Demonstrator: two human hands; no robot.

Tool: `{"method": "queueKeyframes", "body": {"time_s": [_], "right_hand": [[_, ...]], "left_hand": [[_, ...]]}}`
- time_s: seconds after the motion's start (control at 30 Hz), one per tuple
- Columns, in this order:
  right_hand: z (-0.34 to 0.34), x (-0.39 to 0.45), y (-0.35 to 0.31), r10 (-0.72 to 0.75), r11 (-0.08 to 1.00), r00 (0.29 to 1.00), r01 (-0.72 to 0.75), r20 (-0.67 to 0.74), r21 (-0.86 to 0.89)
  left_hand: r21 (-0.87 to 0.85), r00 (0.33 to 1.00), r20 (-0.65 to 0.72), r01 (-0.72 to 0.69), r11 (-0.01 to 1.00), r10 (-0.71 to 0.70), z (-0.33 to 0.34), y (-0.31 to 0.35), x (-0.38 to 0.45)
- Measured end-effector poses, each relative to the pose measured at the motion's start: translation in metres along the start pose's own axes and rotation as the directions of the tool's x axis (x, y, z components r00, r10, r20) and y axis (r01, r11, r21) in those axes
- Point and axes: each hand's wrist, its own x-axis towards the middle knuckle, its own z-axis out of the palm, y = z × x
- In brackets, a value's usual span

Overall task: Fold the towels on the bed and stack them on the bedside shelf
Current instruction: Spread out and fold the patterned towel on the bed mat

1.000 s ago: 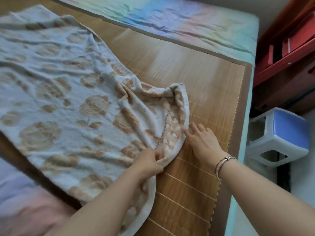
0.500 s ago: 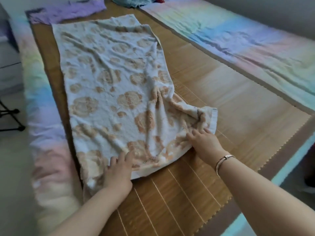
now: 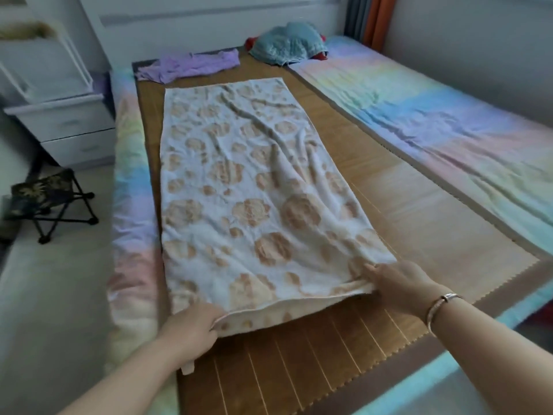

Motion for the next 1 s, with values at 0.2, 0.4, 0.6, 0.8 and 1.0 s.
{"method": "queueKeyframes", "body": {"time_s": [0.2, 0.4, 0.6, 0.8, 1.0], "right_hand": [[0.035, -0.005, -0.02, 0.05, 0.999, 0.998, -0.049, 0.039, -0.005], [0.048, -0.009, -0.055, 0.104, 0.994, 0.994, -0.105, -0.04, -0.017], [0.045, -0.007, -0.088, 0.165, 0.953, 0.982, -0.182, 0.086, 0.241], [0.041, -0.004, -0.103, 0.407, 0.677, 0.913, -0.324, 0.03, 0.661], [0.032, -0.005, -0.104, 0.379, 0.69, 0.921, -0.345, 0.089, 0.636]], "left_hand": [[0.156, 0.995, -0.029, 0.103, 0.982, -0.099, 0.026, -0.009, -0.02], [-0.189, 0.96, -0.113, 0.233, 0.954, -0.256, 0.037, -0.022, -0.026], [-0.552, 0.876, -0.439, -0.088, 0.829, -0.2, 0.02, -0.011, -0.023], [-0.539, 0.752, -0.568, -0.034, 0.841, -0.334, 0.021, -0.017, -0.016], [-0.545, 0.747, -0.607, -0.145, 0.826, -0.269, 0.002, -0.027, -0.028]]}}
